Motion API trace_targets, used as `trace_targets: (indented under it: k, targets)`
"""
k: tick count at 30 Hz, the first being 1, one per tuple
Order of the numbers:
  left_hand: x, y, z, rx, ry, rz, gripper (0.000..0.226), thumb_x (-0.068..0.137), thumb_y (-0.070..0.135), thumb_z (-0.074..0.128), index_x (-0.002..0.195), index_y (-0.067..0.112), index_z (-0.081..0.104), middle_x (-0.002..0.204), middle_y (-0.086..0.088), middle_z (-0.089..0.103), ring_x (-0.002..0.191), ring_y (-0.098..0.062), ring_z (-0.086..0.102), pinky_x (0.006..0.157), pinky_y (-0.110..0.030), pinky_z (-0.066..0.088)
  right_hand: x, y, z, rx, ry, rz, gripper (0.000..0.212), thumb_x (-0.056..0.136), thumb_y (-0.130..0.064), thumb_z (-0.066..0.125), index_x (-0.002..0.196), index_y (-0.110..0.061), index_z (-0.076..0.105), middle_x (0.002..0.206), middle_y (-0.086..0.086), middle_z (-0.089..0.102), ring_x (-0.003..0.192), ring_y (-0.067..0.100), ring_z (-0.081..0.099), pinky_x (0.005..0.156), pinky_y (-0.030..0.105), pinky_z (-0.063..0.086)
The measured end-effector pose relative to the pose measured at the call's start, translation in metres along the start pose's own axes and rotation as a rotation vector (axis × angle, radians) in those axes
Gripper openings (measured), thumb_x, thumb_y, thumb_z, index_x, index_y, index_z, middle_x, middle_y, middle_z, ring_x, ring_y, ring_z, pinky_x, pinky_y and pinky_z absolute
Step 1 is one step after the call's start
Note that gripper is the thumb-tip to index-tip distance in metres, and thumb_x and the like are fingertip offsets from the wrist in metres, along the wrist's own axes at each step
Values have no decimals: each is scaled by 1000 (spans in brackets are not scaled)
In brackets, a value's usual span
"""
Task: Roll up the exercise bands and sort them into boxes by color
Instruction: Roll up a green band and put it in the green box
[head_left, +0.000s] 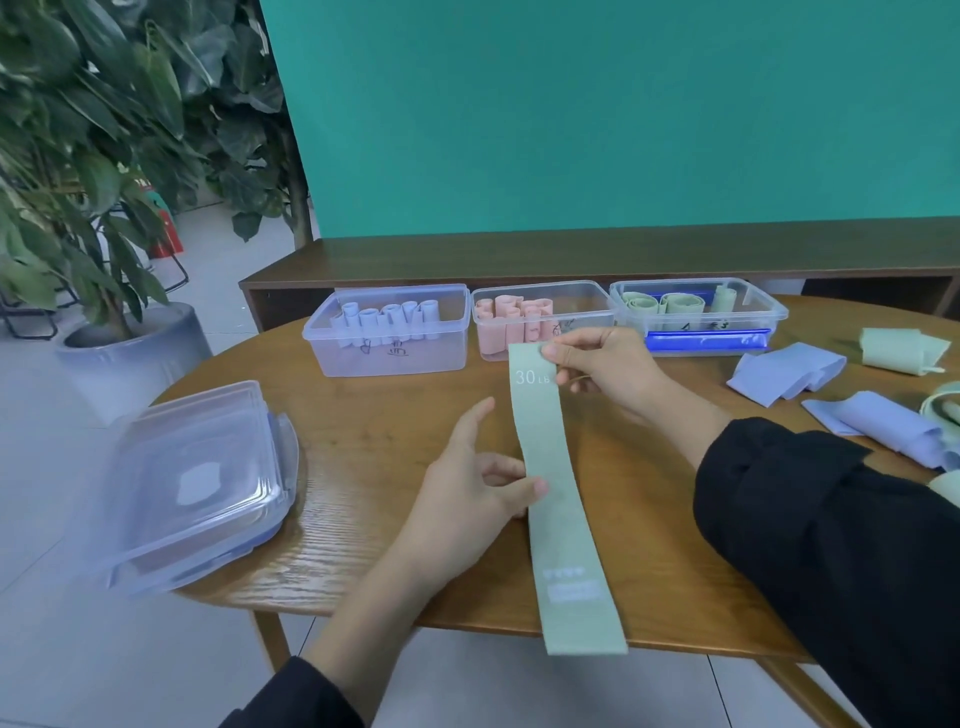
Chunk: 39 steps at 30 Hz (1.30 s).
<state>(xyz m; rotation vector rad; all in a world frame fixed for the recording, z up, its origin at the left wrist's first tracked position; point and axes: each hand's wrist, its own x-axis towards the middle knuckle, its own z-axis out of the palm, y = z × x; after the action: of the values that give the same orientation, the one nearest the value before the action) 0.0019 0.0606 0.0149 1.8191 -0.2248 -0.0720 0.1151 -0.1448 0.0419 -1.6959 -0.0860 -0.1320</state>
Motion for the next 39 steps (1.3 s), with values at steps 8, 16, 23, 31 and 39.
trace_targets:
  k: [8,16,23,31,39]
  targets:
    - [-4,-8,-4,295,110,79,73,84,31,82,146,34,45,99,17,70,90,10,66,77,-5,49,29,32,0,-158,-21,48,13,87,-22,79,98,-15,77,77,11,76,72,21,65,67,28,57]
    - [-14,-15,-7,494,126,173,30,86,34,79,116,33,74,97,16,68,94,8,57,77,-6,47,11,39,-1,-387,25,14,39,89,-32,77,124,-19,67,96,-3,77,75,9,71,84,25,56]
    - [-21,-10,-10,388,96,119,22,84,32,82,105,28,79,90,19,74,84,11,66,81,-9,52,-75,26,-3,-523,-160,-51,55,87,-39,77,136,-27,58,135,-7,61,119,3,59,99,18,48]
    - [-49,-11,-18,167,15,98,17,83,18,83,100,21,80,92,10,78,90,-1,73,90,-24,57,-195,15,11,-527,-179,-244,30,86,-43,74,113,-31,73,125,-26,63,121,-9,55,105,11,38]
    - [-69,-17,-24,300,-101,300,18,70,29,91,84,22,83,101,12,75,100,-6,70,91,-21,51,-205,17,9,-524,-241,-343,16,78,-34,83,89,-24,76,103,-18,72,104,1,66,92,14,45]
